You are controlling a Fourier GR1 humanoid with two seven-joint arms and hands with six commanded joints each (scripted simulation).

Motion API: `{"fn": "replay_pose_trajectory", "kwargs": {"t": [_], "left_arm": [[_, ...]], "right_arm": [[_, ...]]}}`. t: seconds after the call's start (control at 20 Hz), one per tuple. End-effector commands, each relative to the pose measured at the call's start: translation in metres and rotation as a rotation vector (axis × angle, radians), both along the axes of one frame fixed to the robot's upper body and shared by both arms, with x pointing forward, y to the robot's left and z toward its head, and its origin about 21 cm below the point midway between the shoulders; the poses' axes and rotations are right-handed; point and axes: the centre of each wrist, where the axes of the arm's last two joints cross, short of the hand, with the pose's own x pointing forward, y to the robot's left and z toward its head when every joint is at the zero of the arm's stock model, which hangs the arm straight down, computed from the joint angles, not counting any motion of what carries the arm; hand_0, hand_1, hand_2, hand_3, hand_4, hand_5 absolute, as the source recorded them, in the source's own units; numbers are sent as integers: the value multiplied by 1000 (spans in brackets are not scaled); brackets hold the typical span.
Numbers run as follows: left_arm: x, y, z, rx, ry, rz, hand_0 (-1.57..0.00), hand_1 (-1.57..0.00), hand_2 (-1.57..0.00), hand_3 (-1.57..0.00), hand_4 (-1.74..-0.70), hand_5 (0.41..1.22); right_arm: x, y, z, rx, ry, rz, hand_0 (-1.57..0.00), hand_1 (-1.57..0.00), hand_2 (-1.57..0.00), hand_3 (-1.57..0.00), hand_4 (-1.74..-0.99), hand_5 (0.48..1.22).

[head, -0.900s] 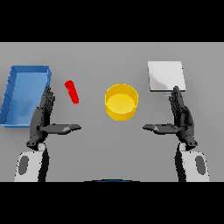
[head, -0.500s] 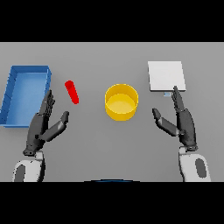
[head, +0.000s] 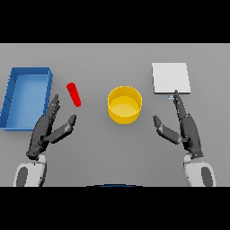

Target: Pick up the red beaker and tilt it to pour out 1 green nut into yellow bowl. Pick up the yellow bowl and place it on the metallic measuring scale.

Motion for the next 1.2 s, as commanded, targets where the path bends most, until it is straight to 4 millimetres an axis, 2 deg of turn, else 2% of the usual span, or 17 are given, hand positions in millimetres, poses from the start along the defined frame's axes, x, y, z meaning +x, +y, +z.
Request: {"fn": "replay_pose_trajectory", "kwargs": {"t": [0.0,0.05,0.1,0.3,0.45,0.85,1.15], "left_arm": [[9,1,-3,-3,22,-1,1,1,1,1,-1145,643],[14,1,-6,-13,25,-5,1,1,1,1,-1158,645],[27,4,-9,-4,37,1,1,1,1,1,-1169,648],[53,4,-19,13,37,-14,1,1,1,1,-1176,640],[74,-1,-21,12,19,-38,1,1,1,1,-1183,637],[110,-19,-21,68,32,-40,1,1,1,1,-1196,664],[125,-24,-30,30,18,-30,1,1,1,1,-1246,695]], "right_arm": [[1,-1,2,10,-4,1,1,1,1,1,-1189,626],[0,-7,4,17,-14,5,1,1,1,1,-1197,627],[2,-5,4,24,-5,5,1,1,1,1,-1209,627],[1,-8,1,31,-8,6,1,1,1,1,-1225,627],[1,-1,2,33,-8,11,1,1,1,1,-1227,625],[-3,-3,0,44,15,3,1,1,1,1,-1233,634],[-2,-10,2,38,12,-12,1,1,1,1,-1245,642]]}}
